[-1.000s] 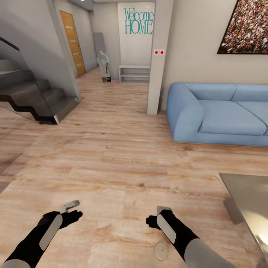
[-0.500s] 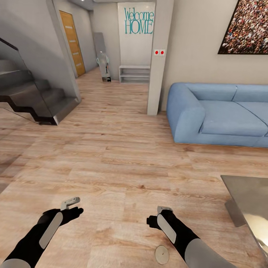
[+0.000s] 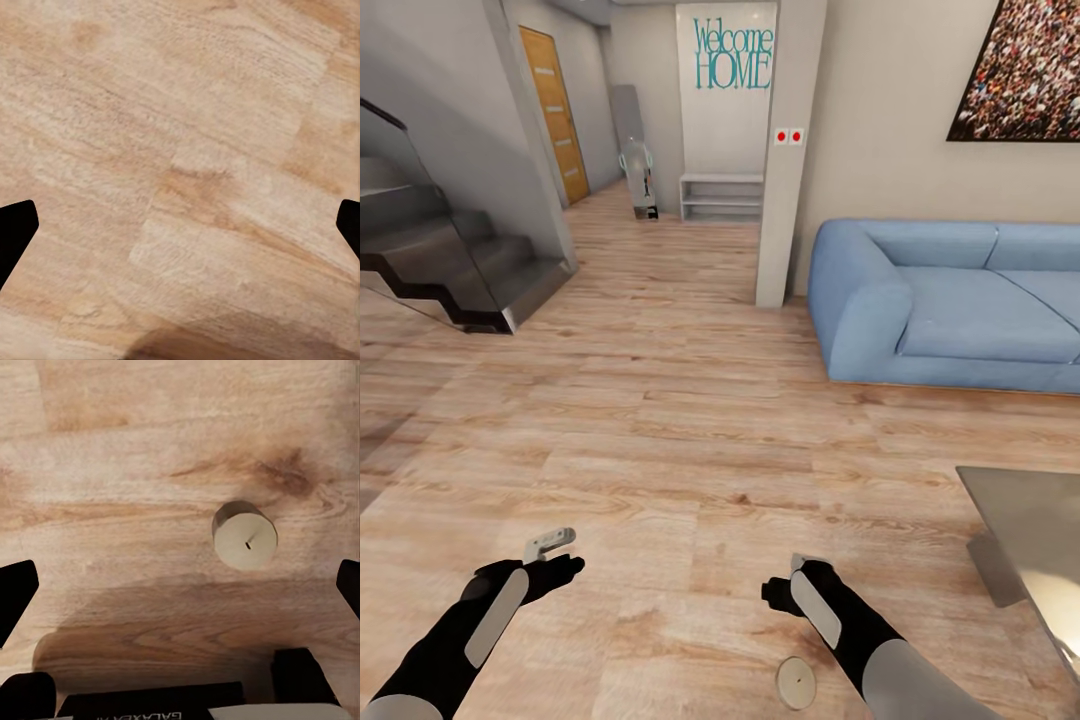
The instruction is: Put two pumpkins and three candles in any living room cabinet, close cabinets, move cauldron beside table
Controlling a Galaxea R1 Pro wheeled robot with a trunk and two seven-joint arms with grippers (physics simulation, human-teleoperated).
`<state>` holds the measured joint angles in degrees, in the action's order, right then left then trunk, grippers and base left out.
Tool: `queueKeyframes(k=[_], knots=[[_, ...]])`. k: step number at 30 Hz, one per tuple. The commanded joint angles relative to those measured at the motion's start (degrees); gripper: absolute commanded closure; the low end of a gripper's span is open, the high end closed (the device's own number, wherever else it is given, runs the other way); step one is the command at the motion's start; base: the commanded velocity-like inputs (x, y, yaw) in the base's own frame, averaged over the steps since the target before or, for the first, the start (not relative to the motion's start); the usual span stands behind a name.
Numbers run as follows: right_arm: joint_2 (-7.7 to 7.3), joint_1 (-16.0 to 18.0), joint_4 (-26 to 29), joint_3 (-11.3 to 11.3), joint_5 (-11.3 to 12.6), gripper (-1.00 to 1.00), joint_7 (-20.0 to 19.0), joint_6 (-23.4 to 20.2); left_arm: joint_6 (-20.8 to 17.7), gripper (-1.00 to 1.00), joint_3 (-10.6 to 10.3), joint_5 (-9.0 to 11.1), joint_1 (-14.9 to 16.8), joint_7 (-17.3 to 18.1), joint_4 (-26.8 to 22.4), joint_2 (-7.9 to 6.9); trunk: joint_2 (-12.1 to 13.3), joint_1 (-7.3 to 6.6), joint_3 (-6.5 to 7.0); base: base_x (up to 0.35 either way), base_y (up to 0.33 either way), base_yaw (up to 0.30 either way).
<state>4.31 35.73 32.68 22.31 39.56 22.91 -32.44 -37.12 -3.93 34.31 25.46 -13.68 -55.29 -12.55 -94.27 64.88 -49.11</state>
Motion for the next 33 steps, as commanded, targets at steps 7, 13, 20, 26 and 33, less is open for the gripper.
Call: queueKeyframes(k=[7, 13, 20, 26, 33], knots=[[-0.56, 0.0, -0.5, 0.2, 0.6, -1.00, 0.7, -0.2, -3.5, -1.00, -0.1, 0.6, 0.0, -0.5, -0.8, -0.18, -2.8, 1.54, -1.31, 0.000, 0.000, 0.000], [-1.15, 0.0, -0.6, -1.6, 0.6, -1.00, 0.7, -0.3, -6.1, -1.00, -0.1, 0.5, 0.0, -0.5, -2.0, -0.73, -5.3, 2.86, -2.39, 0.000, 0.000, 0.000], [-1.28, 0.0, -0.6, -2.1, 0.6, -1.00, 0.7, -0.7, -11.9, -1.00, 2.6, 0.2, 0.0, -0.5, -5.6, -2.68, -8.1, 4.40, -3.64, 0.000, 0.000, 0.000], [-1.70, 0.0, -0.5, -2.2, 0.6, -1.00, 0.7, -2.1, -16.5, -1.00, 6.3, -0.5, 0.0, -0.8, -9.4, -4.31, -10.5, 5.71, -4.72, 0.000, 0.000, 0.000], [-1.84, 0.0, -0.3, -2.2, 0.6, -1.00, 0.6, -2.4, -18.4, -1.00, 6.9, -0.4, -0.4, -5.8, -12.6, -5.57, -11.7, 6.37, -5.26, 0.000, 0.000, 0.000]])
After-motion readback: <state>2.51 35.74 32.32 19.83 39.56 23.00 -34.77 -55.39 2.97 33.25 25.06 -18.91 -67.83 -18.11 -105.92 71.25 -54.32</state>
